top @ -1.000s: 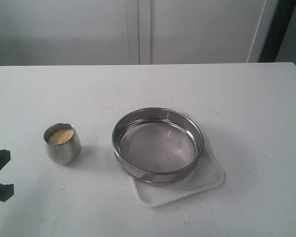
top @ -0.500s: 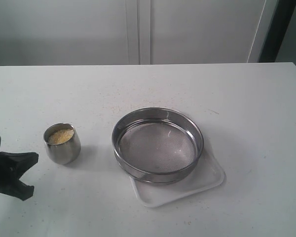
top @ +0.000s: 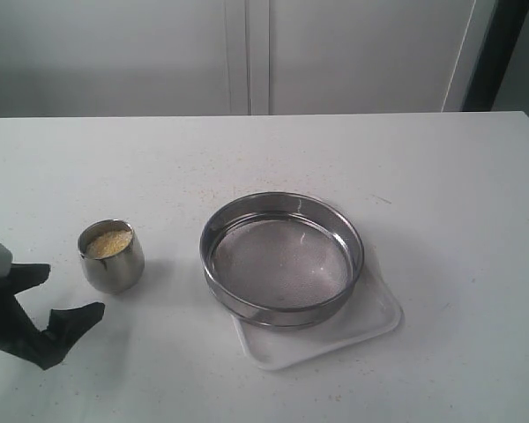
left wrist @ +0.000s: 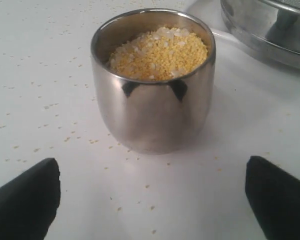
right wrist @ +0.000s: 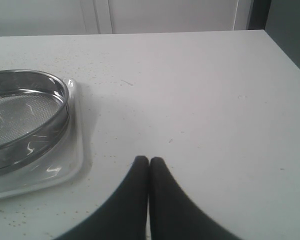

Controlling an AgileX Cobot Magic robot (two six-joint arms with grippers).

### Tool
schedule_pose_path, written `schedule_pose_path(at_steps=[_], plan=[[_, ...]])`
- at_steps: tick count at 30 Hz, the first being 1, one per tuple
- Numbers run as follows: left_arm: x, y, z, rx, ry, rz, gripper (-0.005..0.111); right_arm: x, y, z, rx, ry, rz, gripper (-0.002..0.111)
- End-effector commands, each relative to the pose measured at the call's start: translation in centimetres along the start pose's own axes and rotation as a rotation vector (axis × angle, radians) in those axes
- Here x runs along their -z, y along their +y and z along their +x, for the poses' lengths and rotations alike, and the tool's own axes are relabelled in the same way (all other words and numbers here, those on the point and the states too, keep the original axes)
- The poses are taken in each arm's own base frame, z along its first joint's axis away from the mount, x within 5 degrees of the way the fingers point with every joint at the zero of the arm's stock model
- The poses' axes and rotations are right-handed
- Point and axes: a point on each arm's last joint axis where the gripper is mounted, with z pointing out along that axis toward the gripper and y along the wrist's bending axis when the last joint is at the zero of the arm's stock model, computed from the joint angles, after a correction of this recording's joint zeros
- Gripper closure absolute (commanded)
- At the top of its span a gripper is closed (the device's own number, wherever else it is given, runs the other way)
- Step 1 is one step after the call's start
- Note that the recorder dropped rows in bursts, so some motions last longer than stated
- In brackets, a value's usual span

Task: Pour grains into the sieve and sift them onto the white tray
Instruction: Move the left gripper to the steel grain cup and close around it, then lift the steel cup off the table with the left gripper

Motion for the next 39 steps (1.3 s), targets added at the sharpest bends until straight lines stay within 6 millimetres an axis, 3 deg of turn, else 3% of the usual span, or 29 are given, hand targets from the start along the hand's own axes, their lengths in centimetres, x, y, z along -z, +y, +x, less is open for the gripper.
schedule_pose_path(at_steps=[1,9,16,29,39], plan=[[-0.1,-0.2,-0.1,-0.008,-0.006,0.018,0.002,0.0,0.0,0.1,0.0,-0.011,-0.001,0.108],[-1.1,0.8,-1.4,-0.028,-0.051,0.042,0.002,0.0,0.0,0.1,0.0,-0.011,-0.001,0.108],[-2.6,1.5,-1.1,-0.033,-0.04,0.08,0.002,0.0,0.0,0.1,0.0,-0.011,-0.001,0.108],[-6.0,1.3,-2.5,-0.072,-0.083,0.119,0.002,0.0,0.0,0.1,0.0,-0.011,-0.001,0.108],[-7.4,1.8,-2.1,-0.067,-0.075,0.126,0.002,0.0,0.0,0.1,0.0,-0.011,-0.001,0.108]])
